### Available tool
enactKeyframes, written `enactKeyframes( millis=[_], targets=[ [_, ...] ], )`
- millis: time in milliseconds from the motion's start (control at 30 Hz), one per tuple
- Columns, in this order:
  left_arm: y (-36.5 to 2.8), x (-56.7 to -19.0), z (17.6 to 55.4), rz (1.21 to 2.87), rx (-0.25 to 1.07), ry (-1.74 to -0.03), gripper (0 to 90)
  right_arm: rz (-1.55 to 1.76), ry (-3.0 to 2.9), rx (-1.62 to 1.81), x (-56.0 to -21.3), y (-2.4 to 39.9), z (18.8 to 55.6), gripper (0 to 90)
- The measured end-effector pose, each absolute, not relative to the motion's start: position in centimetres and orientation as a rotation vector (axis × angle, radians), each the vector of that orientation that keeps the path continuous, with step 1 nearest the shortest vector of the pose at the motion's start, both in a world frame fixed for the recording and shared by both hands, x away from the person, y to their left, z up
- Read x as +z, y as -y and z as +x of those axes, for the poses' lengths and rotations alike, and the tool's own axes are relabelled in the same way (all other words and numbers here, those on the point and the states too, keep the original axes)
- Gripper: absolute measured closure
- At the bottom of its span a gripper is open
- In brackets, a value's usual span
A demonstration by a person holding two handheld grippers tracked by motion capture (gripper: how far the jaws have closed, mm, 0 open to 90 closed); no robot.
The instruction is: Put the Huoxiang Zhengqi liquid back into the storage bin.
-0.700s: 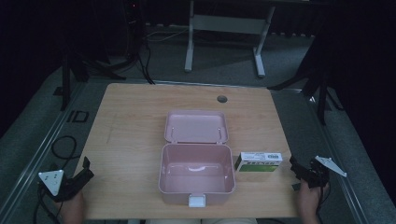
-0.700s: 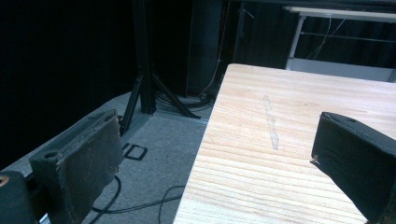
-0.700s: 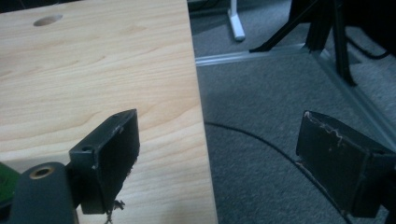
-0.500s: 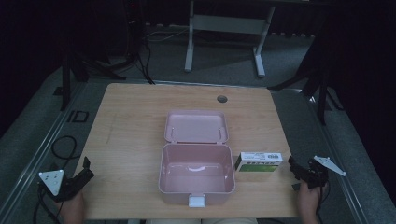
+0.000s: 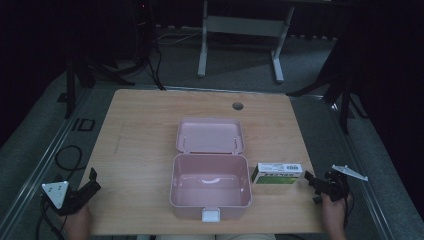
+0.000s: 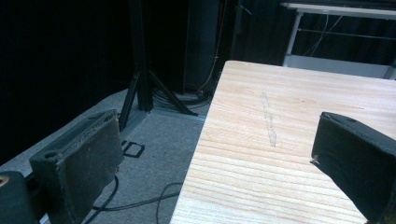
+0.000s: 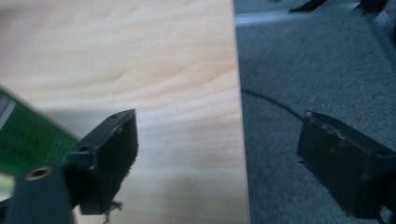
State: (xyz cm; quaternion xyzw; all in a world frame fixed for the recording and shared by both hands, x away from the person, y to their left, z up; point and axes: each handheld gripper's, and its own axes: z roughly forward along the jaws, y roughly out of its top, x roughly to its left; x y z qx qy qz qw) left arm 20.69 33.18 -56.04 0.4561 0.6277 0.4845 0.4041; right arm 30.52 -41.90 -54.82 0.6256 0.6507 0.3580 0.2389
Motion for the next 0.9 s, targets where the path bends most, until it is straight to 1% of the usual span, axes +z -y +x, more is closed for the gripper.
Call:
enactKeyframes(
  millis=[133,333,467,900],
  targets=[
    [-33.2,-56.0,20.7,1.162,1.218,-1.583,2.1,1.673,-1.867,1.026,-54.2,42.0,30.4,10.6],
    [-33.2,-56.0,20.7,1.172,1.206,-1.575,2.1,1.604,-2.031,0.94,-53.7,41.4,30.4,10.7],
    [-33.2,-56.0,20.7,1.172,1.201,-1.574,2.1,1.553,-2.083,0.888,-53.5,41.0,29.8,10.7],
    [-32.9,-56.0,21.0,1.224,1.196,-1.561,2.1,1.422,-2.348,0.849,-52.9,40.5,29.1,10.7]
  ],
)
